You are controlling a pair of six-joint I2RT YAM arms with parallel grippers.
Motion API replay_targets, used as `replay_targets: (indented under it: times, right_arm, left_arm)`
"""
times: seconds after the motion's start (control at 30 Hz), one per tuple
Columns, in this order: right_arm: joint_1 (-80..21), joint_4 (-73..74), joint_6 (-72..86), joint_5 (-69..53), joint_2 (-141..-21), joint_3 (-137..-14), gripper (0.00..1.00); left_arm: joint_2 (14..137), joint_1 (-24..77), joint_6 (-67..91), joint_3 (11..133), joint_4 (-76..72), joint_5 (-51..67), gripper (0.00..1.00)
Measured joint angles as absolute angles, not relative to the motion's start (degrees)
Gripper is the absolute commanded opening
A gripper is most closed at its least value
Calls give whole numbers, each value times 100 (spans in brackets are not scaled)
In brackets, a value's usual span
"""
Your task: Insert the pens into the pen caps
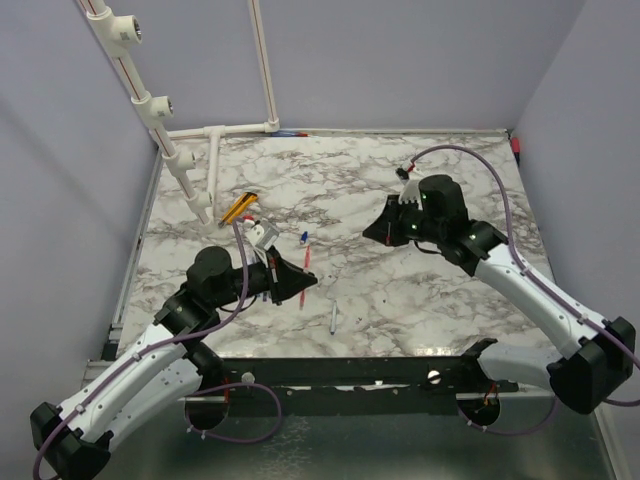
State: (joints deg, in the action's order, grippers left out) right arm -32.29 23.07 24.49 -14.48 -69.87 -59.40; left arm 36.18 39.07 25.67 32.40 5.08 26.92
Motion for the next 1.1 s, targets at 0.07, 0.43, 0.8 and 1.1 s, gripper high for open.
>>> replay_targets:
  times: [0.07, 0.43, 0.8, 1.1]
  right_arm:
    - [-3275, 2005, 2624, -1649, -6661, -5817, 1]
    - [-3948, -62, 3330, -2322, -5824, -5439, 1]
    - [-4849, -1588, 3402, -2475, -6119, -5422, 1]
    - [-5336, -1804, 3089, -2477, -6396, -5430, 1]
  left_arm:
    - [3546, 3907, 2716, 3076, 139, 2818, 0]
    - [3181, 3907, 3199, 2394, -1129, 3326, 0]
    - [3177, 3907, 3452, 2327, -1586, 3697, 0]
    - [3129, 3913, 3540, 2252, -1752, 3830, 0]
